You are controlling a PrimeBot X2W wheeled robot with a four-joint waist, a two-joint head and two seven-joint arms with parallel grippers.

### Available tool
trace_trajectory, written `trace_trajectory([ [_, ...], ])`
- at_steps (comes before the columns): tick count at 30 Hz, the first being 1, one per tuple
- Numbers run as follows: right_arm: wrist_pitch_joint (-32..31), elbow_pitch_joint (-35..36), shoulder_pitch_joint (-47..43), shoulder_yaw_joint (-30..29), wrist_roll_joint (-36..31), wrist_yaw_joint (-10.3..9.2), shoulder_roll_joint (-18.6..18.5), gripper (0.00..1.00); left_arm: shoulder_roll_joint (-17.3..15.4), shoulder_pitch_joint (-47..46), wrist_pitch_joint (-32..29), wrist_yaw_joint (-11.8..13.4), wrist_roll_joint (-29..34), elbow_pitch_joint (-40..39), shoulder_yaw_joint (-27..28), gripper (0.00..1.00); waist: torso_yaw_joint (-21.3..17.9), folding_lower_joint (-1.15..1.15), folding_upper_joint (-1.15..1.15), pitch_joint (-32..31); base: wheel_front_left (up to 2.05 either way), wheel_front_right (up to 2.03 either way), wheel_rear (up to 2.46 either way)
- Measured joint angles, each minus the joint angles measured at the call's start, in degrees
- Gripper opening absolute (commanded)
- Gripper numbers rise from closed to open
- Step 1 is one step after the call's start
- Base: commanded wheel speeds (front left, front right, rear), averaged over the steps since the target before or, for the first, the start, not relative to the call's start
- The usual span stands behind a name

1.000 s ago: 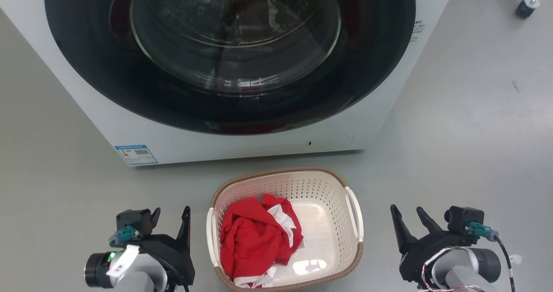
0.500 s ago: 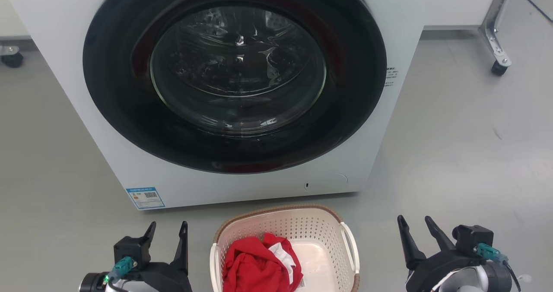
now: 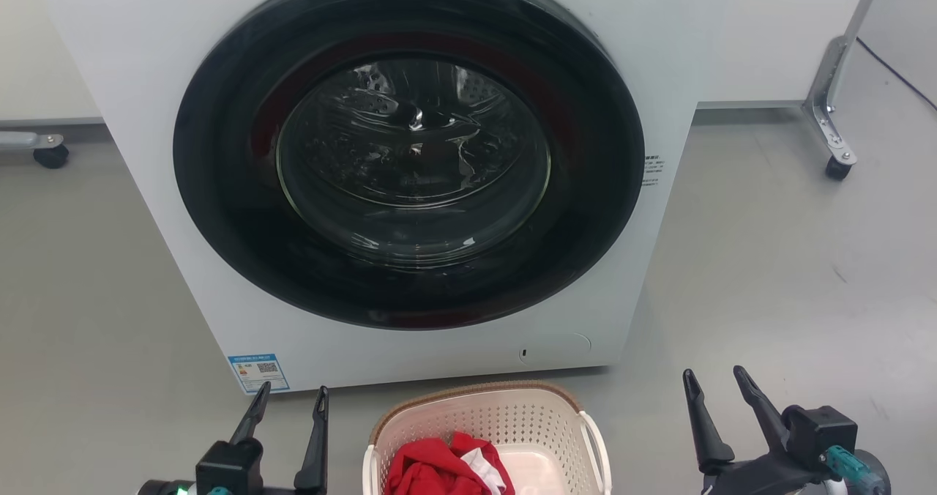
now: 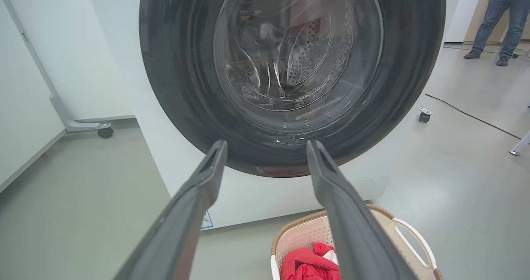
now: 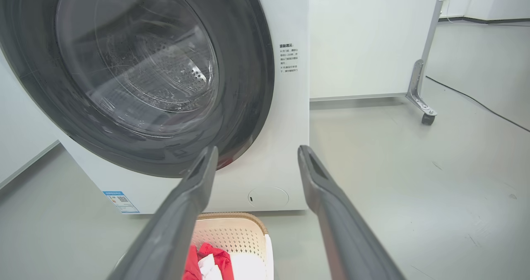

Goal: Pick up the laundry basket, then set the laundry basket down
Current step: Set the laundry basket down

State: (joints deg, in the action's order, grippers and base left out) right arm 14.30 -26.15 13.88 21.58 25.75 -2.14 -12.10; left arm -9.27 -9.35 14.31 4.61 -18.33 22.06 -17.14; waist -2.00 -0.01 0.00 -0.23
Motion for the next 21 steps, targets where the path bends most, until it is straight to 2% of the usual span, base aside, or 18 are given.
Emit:
trace_trajectory([
  [10,0.16,10.69,-7.37,-1.46,-2.25,-2.37,-1.59,1.00,-0.76,8.32,0.01,1.44,2.32,-10.18,0.35,1.00,-0.07,0.01,0.00,-1.37,0.00,0.00,0.00],
  [21,0.16,16.21,-12.96,-3.59,-3.56,-3.49,-1.81,1.00,-0.21,13.80,0.01,2.02,2.87,-14.38,2.66,1.00,0.15,0.01,0.00,-1.73,0.00,0.00,0.00],
])
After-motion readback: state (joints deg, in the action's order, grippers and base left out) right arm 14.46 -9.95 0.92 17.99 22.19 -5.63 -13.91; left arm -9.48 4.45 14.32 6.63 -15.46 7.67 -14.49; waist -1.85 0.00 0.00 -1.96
